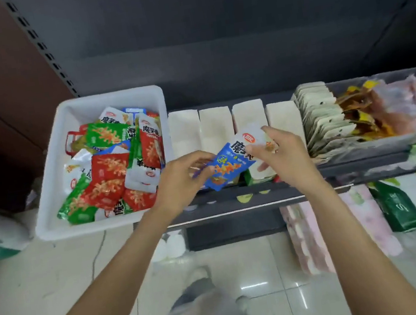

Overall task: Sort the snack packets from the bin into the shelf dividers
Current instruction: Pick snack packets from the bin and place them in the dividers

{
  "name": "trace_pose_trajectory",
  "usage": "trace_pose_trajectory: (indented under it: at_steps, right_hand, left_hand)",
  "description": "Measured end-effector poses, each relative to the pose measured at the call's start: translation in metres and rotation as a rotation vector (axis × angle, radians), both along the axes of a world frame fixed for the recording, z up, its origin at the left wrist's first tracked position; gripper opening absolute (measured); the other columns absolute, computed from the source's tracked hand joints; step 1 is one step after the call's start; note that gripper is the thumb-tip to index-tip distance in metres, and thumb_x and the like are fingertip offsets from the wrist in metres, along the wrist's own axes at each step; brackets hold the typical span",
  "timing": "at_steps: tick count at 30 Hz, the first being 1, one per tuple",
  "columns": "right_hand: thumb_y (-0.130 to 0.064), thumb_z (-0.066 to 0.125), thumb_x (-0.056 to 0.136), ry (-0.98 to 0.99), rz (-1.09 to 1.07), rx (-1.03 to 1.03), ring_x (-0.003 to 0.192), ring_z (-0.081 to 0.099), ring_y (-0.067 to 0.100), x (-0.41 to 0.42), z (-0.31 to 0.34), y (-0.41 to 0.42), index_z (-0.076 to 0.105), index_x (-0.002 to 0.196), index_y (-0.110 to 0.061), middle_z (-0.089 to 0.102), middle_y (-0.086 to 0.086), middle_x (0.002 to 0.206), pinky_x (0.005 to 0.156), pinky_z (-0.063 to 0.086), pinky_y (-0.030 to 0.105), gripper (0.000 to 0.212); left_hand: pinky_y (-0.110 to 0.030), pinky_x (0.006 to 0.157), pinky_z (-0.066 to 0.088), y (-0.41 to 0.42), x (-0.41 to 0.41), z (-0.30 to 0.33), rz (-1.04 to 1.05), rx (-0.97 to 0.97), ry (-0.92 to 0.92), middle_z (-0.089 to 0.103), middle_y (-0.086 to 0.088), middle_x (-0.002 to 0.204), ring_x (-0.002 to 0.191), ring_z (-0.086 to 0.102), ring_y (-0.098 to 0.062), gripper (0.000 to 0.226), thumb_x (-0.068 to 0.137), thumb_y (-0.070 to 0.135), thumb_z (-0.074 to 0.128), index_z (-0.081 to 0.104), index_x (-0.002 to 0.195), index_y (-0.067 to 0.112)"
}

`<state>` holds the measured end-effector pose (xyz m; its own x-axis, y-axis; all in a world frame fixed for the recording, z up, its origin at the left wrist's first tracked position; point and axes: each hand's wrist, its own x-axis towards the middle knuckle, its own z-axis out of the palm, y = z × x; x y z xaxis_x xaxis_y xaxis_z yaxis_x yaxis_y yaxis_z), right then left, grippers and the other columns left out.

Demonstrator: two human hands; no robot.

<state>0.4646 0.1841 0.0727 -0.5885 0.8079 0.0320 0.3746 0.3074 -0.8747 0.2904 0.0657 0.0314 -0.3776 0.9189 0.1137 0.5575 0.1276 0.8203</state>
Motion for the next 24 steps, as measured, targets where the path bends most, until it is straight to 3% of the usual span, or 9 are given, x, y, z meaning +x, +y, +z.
trace_pose_trajectory:
  at_steps: [3,5,8,11,15,19,24]
  right_hand:
    - [-0.022,0.058,0.093,-0.041,-0.054,0.044,0.059,0.067,0.007,-0.009,-0.005,0.015,0.058,0.109,-0.008,0.068,0.006,0.092,0.049,0.051,0.025,0.021]
    - [-0.019,0.058,0.093,0.043,-0.095,0.021,0.066,0.068,0.004,-0.019,-0.006,0.021,0.059,0.101,-0.007,0.067,-0.001,0.087,0.054,0.056,0.034,0.015]
    - [-0.017,0.059,0.092,0.087,-0.147,0.004,0.078,0.069,0.011,-0.041,-0.009,0.023,0.059,0.097,-0.004,0.065,-0.004,0.085,0.052,0.056,0.027,0.014]
    - [-0.021,0.057,0.092,0.008,-0.117,0.166,0.076,0.069,0.02,-0.069,-0.018,0.018,0.057,0.097,-0.003,0.068,0.01,0.091,0.05,0.052,0.033,0.019]
    - [-0.019,0.059,0.092,-0.155,0.042,0.586,0.063,0.06,0.03,-0.094,-0.03,0.01,0.06,0.098,-0.003,0.07,0.016,0.083,0.046,0.025,0.013,0.017]
    - [-0.019,0.073,0.081,-0.188,0.242,0.883,0.049,0.065,0.021,-0.105,-0.058,0.006,0.065,0.083,-0.011,0.07,0.004,0.067,0.048,0.047,0.019,0.012]
    - [-0.019,0.064,0.087,-0.251,0.436,0.854,0.054,0.063,0.02,-0.09,-0.092,0.0,0.063,0.087,-0.015,0.068,0.0,0.068,0.045,0.051,0.029,0.003]
  left_hand:
    - [-0.038,0.096,0.041,-0.008,-0.013,-0.02,0.191,-0.046,0.437,0.059,-0.003,0.121,0.114,0.051,-0.024,0.035,0.082,0.034,0.065,0.063,0.114,0.02]
    - [-0.048,0.098,0.04,-0.016,-0.019,-0.029,0.241,-0.165,0.576,0.052,-0.006,0.131,0.125,0.043,-0.031,0.036,0.077,0.037,0.071,0.064,0.109,0.021]
    - [-0.054,0.101,0.036,-0.025,-0.02,-0.038,0.194,-0.341,0.69,0.04,-0.006,0.145,0.135,0.033,-0.033,0.03,0.071,0.038,0.076,0.067,0.098,0.027]
    - [-0.057,0.1,0.035,-0.028,-0.02,-0.044,0.191,-0.368,0.72,0.039,-0.005,0.147,0.134,0.035,-0.035,0.022,0.069,0.032,0.078,0.068,0.088,0.027]
    - [-0.053,0.098,0.039,-0.024,-0.013,-0.049,0.217,-0.345,0.741,0.048,-0.004,0.141,0.128,0.044,-0.033,0.011,0.066,0.023,0.08,0.071,0.071,0.025]
    - [-0.053,0.101,0.039,-0.024,-0.008,-0.052,0.244,-0.344,0.709,0.044,-0.004,0.144,0.13,0.041,-0.031,0.008,0.069,0.021,0.079,0.072,0.072,0.024]
    - [-0.044,0.095,0.042,-0.031,-0.007,-0.053,0.319,-0.239,0.563,0.051,-0.005,0.137,0.122,0.05,-0.03,0.031,0.069,0.016,0.076,0.063,0.097,0.018]
